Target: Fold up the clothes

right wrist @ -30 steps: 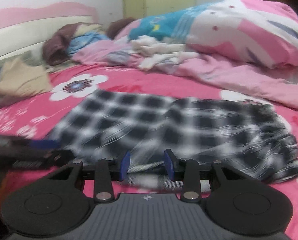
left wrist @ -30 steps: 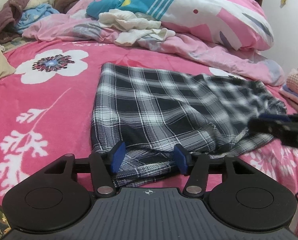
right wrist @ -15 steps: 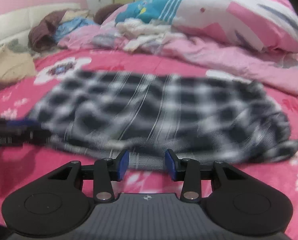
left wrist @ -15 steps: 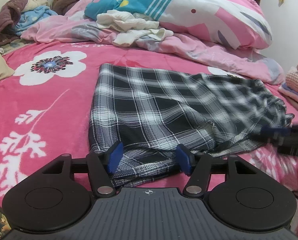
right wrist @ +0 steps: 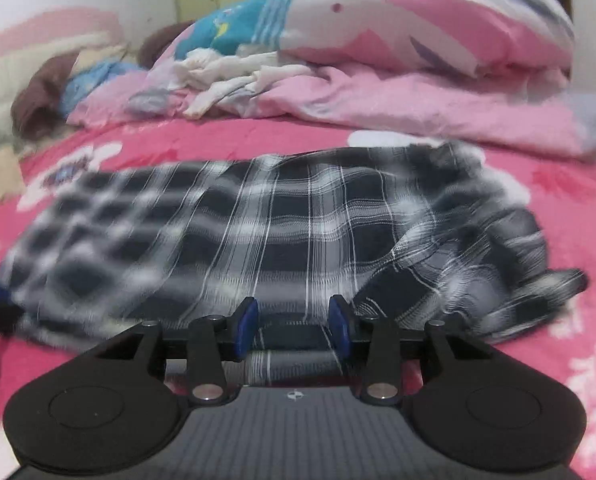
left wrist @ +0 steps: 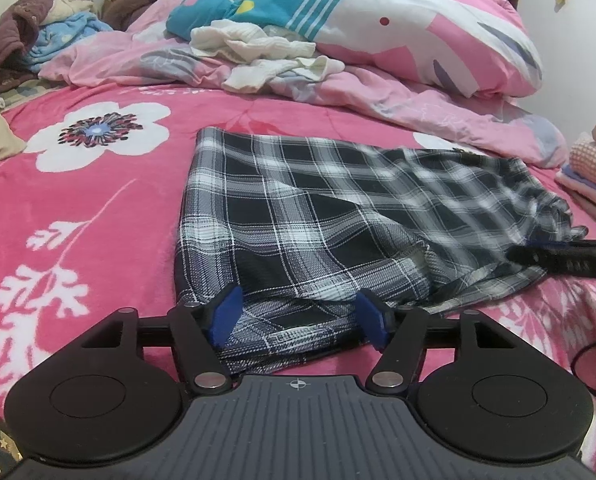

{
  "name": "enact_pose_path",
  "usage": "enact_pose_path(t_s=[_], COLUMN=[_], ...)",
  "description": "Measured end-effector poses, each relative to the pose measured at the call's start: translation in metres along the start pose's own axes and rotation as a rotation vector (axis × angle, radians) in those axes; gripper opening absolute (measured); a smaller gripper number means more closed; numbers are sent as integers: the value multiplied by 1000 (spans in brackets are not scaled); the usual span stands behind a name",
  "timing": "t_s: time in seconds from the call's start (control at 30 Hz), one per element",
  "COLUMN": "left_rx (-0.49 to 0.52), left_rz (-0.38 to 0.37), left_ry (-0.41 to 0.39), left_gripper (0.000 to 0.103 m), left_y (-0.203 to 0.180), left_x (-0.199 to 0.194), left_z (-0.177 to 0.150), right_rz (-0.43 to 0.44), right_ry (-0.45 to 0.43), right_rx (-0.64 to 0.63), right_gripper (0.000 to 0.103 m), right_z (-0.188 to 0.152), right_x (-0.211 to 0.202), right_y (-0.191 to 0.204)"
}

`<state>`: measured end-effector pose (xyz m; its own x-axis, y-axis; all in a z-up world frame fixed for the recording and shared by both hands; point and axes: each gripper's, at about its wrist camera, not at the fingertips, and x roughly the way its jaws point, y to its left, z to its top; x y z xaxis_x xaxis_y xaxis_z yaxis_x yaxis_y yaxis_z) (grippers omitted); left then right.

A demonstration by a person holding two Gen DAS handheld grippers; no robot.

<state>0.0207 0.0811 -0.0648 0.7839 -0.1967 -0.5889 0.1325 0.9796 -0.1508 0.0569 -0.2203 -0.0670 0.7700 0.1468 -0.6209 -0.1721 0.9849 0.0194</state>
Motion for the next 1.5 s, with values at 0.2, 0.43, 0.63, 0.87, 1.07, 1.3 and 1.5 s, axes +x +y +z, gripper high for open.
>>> enact_pose_path(t_s=[0.2, 0.43, 0.63, 0.87, 1.07, 1.3, 1.5], left_rx=[-5, -18, -12, -4, -3, 13, 19], left_rz=[-6, -10, -2, 14, 29, 41, 45], left_ry=[-2, 4, 10, 15, 21, 25, 29], left_gripper=[65, 66, 67, 71, 72, 76, 81], left_y=[2, 2, 0, -5, -6, -11, -13], left_x=[-1, -1, 0, 2, 2, 4, 5], left_z=[0, 1, 2, 2, 3, 2, 2], right_rz=[0, 57, 46, 70, 108, 133, 139], right_ry=[27, -9, 20, -8, 19, -3, -31], right_rx=[80, 62, -19, -77, -145, -134, -101], right_gripper=[42, 42, 42, 43, 43, 49, 52], right_z=[18, 29, 20, 31, 23, 13, 7], right_x=[-18, -16, -22, -20, 8, 16, 18], right_y=[0, 20, 40, 66, 92, 91, 87])
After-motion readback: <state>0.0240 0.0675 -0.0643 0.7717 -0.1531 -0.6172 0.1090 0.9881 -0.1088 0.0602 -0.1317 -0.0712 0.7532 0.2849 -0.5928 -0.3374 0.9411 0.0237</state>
